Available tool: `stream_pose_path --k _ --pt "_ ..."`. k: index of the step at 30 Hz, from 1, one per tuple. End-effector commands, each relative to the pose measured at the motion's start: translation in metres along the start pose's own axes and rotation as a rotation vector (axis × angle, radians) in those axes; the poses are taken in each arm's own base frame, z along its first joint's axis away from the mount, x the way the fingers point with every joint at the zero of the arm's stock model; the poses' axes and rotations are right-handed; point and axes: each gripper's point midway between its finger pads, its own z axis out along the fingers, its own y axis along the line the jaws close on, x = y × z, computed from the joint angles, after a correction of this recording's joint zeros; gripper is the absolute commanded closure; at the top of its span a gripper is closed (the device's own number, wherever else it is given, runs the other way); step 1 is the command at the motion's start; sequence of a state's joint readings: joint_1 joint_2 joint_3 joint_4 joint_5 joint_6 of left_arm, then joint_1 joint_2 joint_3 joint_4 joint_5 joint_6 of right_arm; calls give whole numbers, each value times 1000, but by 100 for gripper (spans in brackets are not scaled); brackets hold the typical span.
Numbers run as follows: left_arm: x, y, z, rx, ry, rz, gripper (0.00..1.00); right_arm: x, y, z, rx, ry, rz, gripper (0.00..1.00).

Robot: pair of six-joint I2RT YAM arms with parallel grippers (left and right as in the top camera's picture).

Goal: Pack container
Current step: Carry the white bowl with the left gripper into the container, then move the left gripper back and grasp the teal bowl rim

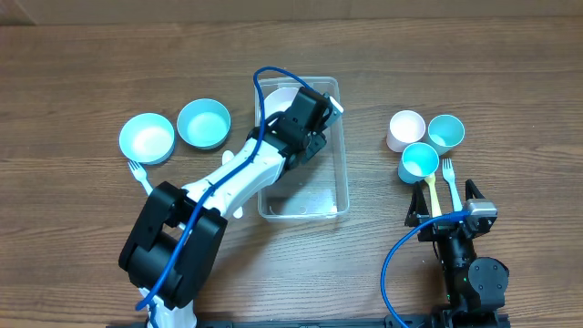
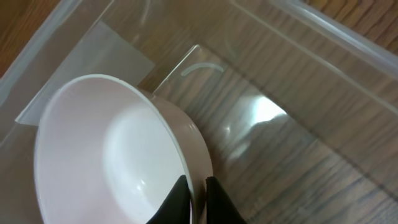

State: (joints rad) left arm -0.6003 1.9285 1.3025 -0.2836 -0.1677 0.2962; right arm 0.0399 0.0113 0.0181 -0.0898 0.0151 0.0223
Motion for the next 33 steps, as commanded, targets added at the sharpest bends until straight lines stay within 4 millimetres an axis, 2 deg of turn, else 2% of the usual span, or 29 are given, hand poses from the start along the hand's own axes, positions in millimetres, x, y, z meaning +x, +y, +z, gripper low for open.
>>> stream_pose_path --k 1,2,4,6,9,12,14,16,18,21,24,26,29,33 --pt "-11 0 1 25 -38 5 81 2 -2 0 8 -3 -4 0" --pt "-11 0 0 21 -40 5 72 2 -2 0 8 -3 -4 0" --pt "-15 3 -2 12 -45 0 61 2 -2 0 8 -3 -4 0" --pt "-22 8 -9 -1 -55 -31 39 2 -2 0 8 -3 -4 0" --pt "-37 27 -36 -59 -77 -74 36 2 -2 0 8 -3 -4 0" --pt "-49 65 -89 -207 -74 -113 30 2 -2 0 8 -3 -4 0" --pt "-50 84 -136 -261 -67 -140 29 2 -2 0 8 -3 -4 0" --pt "-29 97 -179 -273 -20 -253 30 2 -2 0 8 -3 -4 0" --pt "8 109 -205 -264 55 -413 31 2 -2 0 8 -3 -4 0" --pt "39 119 -208 -230 138 -480 30 2 -2 0 8 -3 -4 0" --pt "76 135 -191 -251 237 -499 24 2 -2 0 8 -3 -4 0" --pt "97 140 -171 -256 283 -503 21 2 -2 0 8 -3 -4 0" --pt "112 140 -147 -247 306 -469 21 2 -2 0 8 -3 -4 0" --pt "122 130 -111 -194 304 -360 22 2 -2 0 8 -3 -4 0"
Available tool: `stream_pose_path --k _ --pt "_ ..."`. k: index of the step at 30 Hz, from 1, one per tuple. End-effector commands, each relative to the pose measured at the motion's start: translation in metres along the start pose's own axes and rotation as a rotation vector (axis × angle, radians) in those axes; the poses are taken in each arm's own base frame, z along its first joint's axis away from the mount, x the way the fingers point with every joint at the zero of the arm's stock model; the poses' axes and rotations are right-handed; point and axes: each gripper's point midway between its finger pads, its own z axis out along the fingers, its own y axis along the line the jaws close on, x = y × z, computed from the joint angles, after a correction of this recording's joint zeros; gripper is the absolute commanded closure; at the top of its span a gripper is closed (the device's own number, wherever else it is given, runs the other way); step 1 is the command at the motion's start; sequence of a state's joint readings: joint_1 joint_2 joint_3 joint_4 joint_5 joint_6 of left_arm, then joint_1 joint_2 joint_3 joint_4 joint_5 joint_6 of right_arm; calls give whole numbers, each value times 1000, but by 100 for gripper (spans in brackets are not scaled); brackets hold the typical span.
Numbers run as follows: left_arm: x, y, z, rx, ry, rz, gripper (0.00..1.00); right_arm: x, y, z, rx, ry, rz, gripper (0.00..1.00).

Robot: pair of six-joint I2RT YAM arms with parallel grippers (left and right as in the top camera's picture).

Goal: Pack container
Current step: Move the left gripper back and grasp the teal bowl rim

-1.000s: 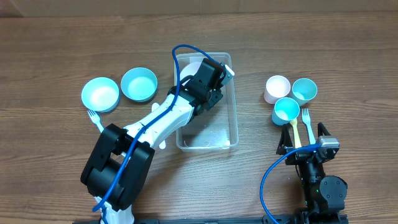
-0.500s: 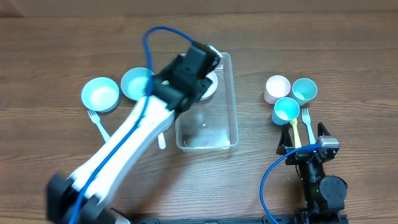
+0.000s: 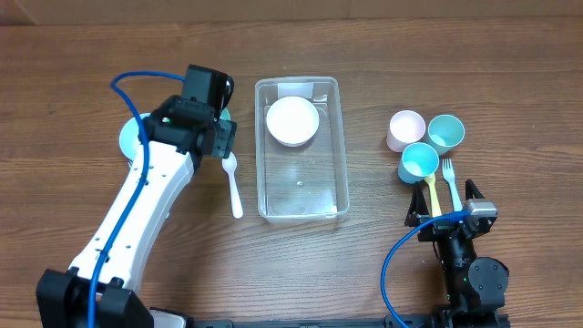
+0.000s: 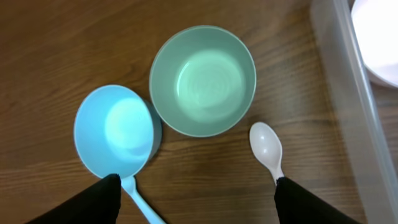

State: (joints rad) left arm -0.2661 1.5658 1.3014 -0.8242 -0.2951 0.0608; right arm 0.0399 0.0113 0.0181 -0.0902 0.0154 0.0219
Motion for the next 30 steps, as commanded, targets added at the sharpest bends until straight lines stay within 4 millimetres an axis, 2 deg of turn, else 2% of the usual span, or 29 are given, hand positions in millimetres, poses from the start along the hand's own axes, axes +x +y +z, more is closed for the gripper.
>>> stream_pose_path --k 1,3,6,9,11,17,20,30 --pt "10 -18 35 53 11 141 22 2 -2 0 7 -4 -3 0" --pt "17 -26 59 55 26 170 18 2 -2 0 7 -4 -3 0" --pt "23 -34 86 59 56 216 16 2 -2 0 7 -4 -3 0" --pt "21 -38 104 58 50 257 18 2 -2 0 7 -4 -3 0" --pt "17 -35 110 52 38 264 22 2 -2 0 7 -4 -3 0" --pt "13 -16 118 52 15 234 60 2 -2 0 7 -4 -3 0" --pt "14 -24 119 145 1 215 58 2 -2 0 7 -4 -3 0" --pt "15 -29 118 175 0 226 55 2 -2 0 7 -4 -3 0"
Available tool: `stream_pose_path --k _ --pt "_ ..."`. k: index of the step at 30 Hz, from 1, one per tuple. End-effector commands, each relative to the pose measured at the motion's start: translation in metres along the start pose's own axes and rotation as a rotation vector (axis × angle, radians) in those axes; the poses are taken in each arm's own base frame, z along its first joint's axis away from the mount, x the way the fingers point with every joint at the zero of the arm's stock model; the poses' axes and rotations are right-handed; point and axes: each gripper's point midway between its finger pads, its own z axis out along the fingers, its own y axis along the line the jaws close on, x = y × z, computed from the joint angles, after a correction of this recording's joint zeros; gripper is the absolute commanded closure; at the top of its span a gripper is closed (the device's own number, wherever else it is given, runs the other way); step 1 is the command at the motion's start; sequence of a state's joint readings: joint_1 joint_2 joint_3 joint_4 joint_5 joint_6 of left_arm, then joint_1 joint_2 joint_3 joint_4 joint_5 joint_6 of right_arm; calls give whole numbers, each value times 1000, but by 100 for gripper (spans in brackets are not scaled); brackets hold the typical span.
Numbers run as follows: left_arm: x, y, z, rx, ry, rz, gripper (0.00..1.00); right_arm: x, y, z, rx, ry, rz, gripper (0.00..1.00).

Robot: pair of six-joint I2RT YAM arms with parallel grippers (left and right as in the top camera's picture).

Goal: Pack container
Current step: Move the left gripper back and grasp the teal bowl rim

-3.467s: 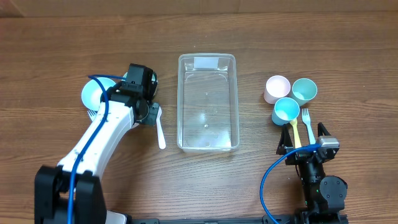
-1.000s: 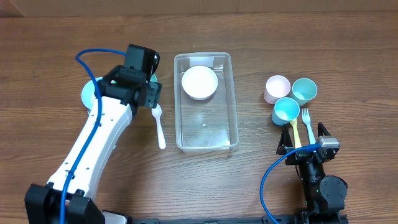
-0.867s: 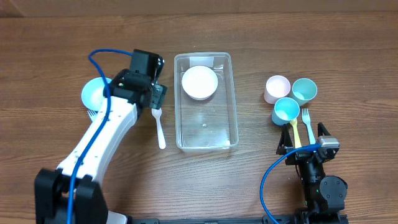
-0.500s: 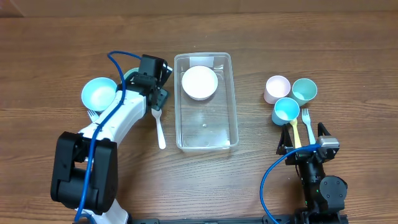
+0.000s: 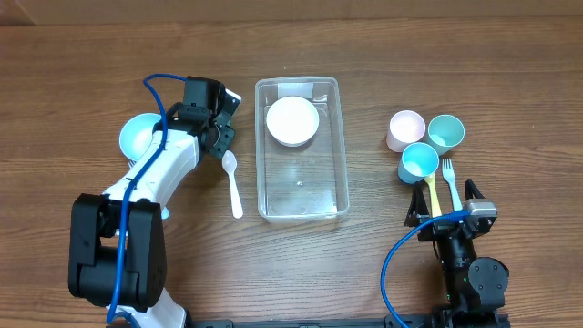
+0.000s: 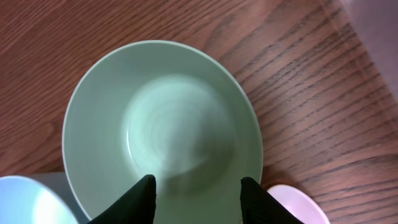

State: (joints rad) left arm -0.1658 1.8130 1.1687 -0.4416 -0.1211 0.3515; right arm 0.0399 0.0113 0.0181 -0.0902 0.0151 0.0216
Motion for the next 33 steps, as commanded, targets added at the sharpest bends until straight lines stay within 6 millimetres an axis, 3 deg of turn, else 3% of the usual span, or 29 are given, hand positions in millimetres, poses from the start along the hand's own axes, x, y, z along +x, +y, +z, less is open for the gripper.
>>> stream_pose_path --k 1,10,16,18,19,20,22,26,33 --pt "4 -9 6 48 7 24 52 2 -2 0 8 -4 -3 0" --pt "-3 2 -4 -3 -13 -29 46 2 -2 0 8 -4 -3 0" --pt "-25 16 -38 -47 -115 -49 44 2 -2 0 8 -4 -3 0" --pt "-31 21 -52 -66 -151 -65 47 2 -2 0 8 -4 -3 0" --pt "-32 22 -58 -68 -161 -73 58 2 -2 0 8 -4 -3 0" --pt "-31 20 -58 -58 -157 -76 62 2 -2 0 8 -4 -3 0" --pt "-25 10 -55 -5 -134 -72 64 2 -2 0 8 -4 -3 0" --pt "-8 -19 -33 127 -77 -64 52 2 -2 0 8 -4 -3 0" --pt "10 -31 10 157 10 -58 49 2 -2 0 8 -4 -3 0"
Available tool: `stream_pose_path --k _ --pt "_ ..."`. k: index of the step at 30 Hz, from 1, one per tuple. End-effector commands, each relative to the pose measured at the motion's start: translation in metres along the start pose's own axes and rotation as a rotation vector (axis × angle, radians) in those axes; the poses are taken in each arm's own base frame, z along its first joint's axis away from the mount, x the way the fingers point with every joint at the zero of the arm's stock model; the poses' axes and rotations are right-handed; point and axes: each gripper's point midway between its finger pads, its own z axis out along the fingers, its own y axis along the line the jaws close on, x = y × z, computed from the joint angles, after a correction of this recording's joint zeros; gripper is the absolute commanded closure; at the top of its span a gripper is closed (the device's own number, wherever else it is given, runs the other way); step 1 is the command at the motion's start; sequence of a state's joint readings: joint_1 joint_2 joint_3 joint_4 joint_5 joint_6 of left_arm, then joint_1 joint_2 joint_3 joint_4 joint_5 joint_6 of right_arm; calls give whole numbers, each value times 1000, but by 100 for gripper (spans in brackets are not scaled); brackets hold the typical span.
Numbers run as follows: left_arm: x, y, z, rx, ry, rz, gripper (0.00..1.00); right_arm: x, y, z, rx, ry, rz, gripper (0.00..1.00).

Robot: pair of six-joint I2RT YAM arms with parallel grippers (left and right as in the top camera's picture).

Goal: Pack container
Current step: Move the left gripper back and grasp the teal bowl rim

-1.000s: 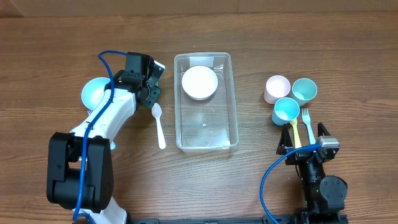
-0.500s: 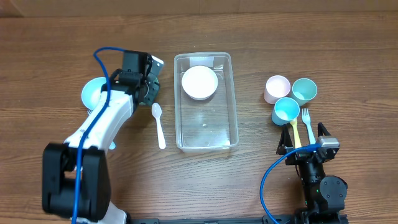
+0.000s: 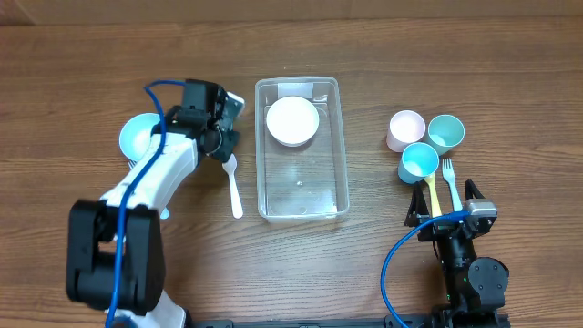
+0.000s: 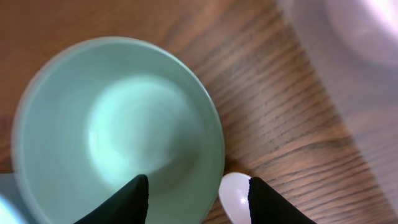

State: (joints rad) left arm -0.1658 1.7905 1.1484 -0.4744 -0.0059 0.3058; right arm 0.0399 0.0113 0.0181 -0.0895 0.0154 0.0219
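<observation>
A clear plastic container (image 3: 337, 146) stands mid-table with a white bowl (image 3: 291, 120) in its far end. In the left wrist view a green bowl (image 4: 118, 124) fills the frame. My left gripper (image 4: 199, 199) is open astride the bowl's right rim, one finger inside and the other outside by the head of a white spoon (image 4: 235, 198). Overhead, the left gripper (image 3: 223, 128) covers the green bowl. My right gripper (image 3: 446, 205) rests open at the front right, over a yellow fork (image 3: 431, 193).
A blue bowl (image 3: 137, 137) sits left of the arm. The white spoon (image 3: 234, 187) lies between arm and container. Pink (image 3: 406, 129), teal (image 3: 446, 131) and blue (image 3: 419, 161) cups stand at the right, with a blue fork (image 3: 450, 178) beside them.
My left gripper has shifted right over the green bowl. Both fingers were over the bowl; now they straddle its right rim, with the spoon head beside the outer finger. The right arm is unchanged.
My left gripper was shut on the white bowl's rim inside the container. Then the bowl stood in the container and the gripper hung open above the green and blue bowls. Then it was low over the green bowl, and now astride its rim.
</observation>
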Motion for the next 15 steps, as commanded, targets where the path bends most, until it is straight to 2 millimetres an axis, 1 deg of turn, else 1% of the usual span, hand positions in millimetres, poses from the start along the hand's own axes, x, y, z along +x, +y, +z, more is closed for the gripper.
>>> stream_pose_path --k 1,3,4,5,7,8,9,15 --pt "6 -7 20 37 14 -16 48 2 -2 0 7 -3 -3 0" --pt "4 -6 23 33 4 -15 49 2 -2 0 7 -3 -3 0" --pt "2 -5 23 28 -1 -15 52 2 -2 0 7 -3 -3 0" --pt "1 -4 23 20 -4 -15 57 2 -2 0 7 -3 -3 0" --pt "-1 -1 23 10 -14 -15 72 2 -2 0 7 -3 -3 0" --pt "-1 -1 23 8 -14 -15 77 2 -2 0 7 -3 -3 0" --pt "-1 -1 23 5 -12 -15 80 2 -2 0 7 -3 -3 0" --pt "0 0 23 3 -8 -15 80 2 -2 0 7 -3 -3 0"
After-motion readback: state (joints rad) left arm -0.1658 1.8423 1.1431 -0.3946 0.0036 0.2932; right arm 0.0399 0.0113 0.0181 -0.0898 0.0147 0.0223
